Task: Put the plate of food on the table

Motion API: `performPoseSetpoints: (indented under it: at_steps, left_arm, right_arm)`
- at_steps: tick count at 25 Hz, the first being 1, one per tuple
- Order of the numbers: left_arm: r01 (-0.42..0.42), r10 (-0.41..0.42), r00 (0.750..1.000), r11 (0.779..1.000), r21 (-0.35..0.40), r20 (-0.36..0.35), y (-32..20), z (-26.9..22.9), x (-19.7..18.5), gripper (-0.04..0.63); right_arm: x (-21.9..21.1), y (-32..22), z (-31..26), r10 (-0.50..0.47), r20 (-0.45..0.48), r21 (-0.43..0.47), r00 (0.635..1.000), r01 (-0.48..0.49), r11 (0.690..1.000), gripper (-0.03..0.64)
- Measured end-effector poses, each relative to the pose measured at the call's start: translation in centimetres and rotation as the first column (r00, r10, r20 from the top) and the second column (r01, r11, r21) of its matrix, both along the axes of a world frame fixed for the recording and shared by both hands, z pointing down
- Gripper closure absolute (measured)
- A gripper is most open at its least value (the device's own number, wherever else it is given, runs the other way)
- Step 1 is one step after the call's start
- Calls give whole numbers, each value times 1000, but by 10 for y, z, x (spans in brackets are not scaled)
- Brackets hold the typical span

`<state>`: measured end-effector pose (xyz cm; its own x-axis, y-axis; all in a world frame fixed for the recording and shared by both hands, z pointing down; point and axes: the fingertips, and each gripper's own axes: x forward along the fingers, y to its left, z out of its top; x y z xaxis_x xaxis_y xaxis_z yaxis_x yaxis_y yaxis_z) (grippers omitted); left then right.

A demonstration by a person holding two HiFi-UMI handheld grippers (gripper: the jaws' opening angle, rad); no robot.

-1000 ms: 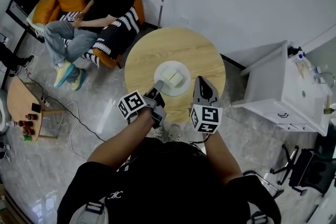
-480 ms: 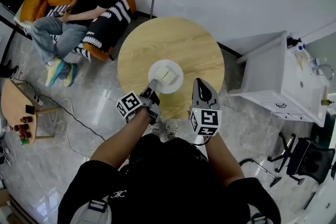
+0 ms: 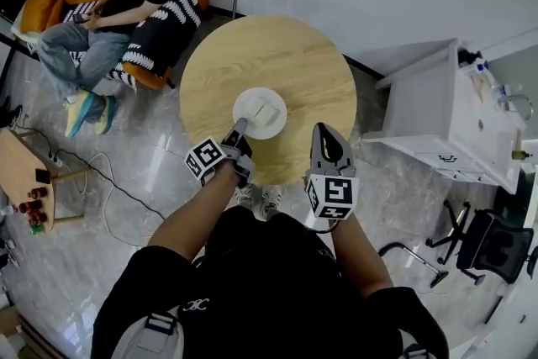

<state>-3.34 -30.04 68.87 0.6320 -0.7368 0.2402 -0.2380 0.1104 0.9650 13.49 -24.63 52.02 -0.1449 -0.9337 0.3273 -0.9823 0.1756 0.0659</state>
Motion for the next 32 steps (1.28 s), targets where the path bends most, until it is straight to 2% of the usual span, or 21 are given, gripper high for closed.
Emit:
performPoseSetpoints:
  at_steps: [9,16,32]
  left_arm:
    - [-77,77,997,997,-28,7,0,16,16,573]
    - [-91,91,996,995,-48,12,-5,25,20,572]
    - [-94,97,995,991,-95,34,-8,41,19,572]
  right_arm:
    - [13,-1,-4,58,-2,5,998,-58,998,609]
    - [32,0,4,113,-36,-9,993,-114,993,609]
    - [39,-4,13,128,-28,-37,991,-129,991,609]
